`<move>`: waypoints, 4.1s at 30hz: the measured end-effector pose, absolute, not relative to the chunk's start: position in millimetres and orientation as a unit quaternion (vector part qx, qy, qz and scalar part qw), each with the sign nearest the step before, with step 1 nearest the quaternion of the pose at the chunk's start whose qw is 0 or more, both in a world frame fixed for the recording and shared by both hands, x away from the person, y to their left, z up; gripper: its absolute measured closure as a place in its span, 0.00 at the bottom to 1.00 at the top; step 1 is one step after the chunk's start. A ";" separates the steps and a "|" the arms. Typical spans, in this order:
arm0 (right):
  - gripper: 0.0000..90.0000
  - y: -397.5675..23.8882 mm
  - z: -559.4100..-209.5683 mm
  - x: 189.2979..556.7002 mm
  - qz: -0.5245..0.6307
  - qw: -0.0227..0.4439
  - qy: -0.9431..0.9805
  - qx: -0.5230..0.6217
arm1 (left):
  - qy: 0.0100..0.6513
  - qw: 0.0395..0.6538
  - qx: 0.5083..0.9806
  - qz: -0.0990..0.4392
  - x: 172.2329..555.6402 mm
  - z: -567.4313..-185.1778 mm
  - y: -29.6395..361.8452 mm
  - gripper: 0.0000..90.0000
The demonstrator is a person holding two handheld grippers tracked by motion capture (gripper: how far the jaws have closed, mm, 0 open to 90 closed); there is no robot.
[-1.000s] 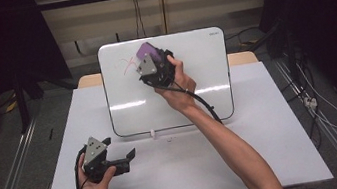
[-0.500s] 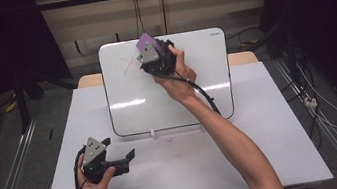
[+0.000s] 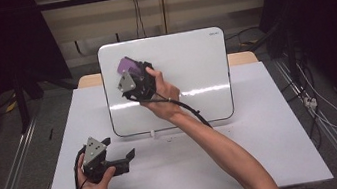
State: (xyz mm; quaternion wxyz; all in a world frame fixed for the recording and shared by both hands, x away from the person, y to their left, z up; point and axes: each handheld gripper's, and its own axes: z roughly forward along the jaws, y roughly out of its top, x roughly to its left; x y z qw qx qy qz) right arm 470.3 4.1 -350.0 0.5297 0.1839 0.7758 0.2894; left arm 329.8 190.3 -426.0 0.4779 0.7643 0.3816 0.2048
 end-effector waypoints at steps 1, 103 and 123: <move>0.46 8.7 -353.2 467.0 0.290 0.526 0.779 0.180 | 0.382 0.478 0.764 0.204 329.8 -426.0 190.2 0.07; 0.46 -178.0 -393.3 368.4 0.535 0.287 0.698 0.381 | 0.397 0.494 0.744 0.213 323.7 -416.3 190.6 0.06; 0.46 -154.3 -421.1 339.1 0.589 0.242 0.689 0.346 | 0.362 0.534 0.749 0.150 326.8 -395.4 155.3 0.08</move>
